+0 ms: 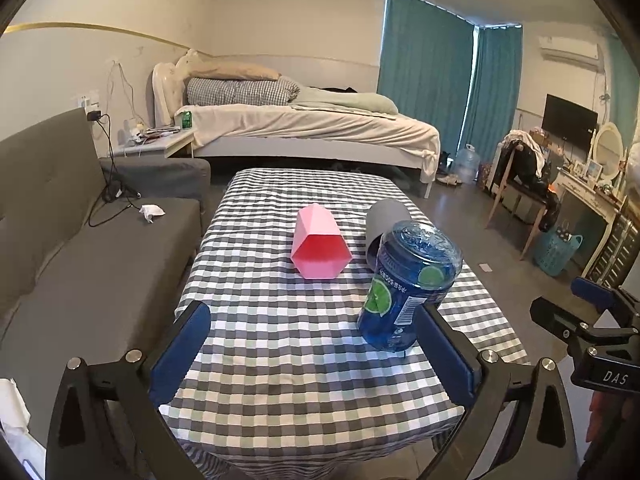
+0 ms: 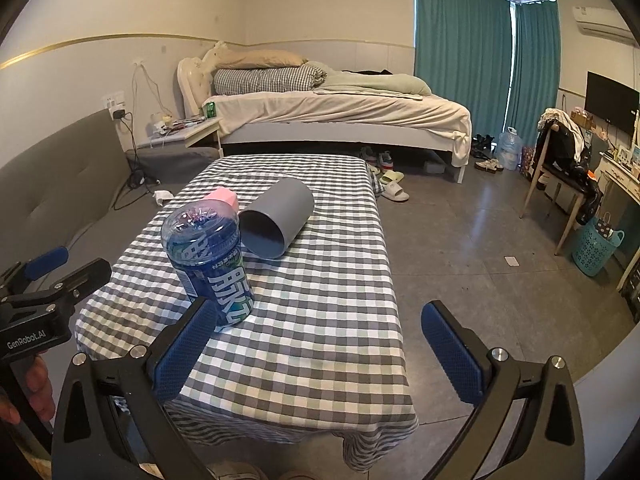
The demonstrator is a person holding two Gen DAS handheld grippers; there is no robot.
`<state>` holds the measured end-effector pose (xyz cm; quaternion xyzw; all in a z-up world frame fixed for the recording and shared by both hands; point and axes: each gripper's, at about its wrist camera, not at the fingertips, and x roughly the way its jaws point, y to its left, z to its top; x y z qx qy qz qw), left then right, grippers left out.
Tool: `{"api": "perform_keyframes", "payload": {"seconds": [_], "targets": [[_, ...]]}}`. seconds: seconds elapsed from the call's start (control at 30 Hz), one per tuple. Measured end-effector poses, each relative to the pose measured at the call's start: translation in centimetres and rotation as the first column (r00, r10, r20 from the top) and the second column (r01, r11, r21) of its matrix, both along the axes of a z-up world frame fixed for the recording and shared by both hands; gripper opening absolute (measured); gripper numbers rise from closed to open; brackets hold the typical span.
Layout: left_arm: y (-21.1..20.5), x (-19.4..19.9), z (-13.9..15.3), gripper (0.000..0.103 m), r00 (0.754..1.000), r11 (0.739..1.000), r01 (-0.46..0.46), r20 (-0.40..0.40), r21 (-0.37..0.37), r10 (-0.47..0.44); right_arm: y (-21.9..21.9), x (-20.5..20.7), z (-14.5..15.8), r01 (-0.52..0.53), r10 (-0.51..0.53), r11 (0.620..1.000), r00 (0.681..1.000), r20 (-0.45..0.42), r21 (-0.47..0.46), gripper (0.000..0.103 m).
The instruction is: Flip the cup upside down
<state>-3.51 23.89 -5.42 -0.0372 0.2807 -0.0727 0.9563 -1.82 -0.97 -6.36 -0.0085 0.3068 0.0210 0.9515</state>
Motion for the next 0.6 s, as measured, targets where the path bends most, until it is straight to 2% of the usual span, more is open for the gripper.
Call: {"api": "perform_keyframes", "payload": {"seconds": [0.6], "targets": [[0.28, -0.35, 0.30, 0.103, 1.000, 1.000, -0.019, 0.011, -0.003, 0.019, 0.08, -0.13, -0.14, -0.004, 0.004, 1.000, 1.000, -0.008, -0.005, 0.103]]}}
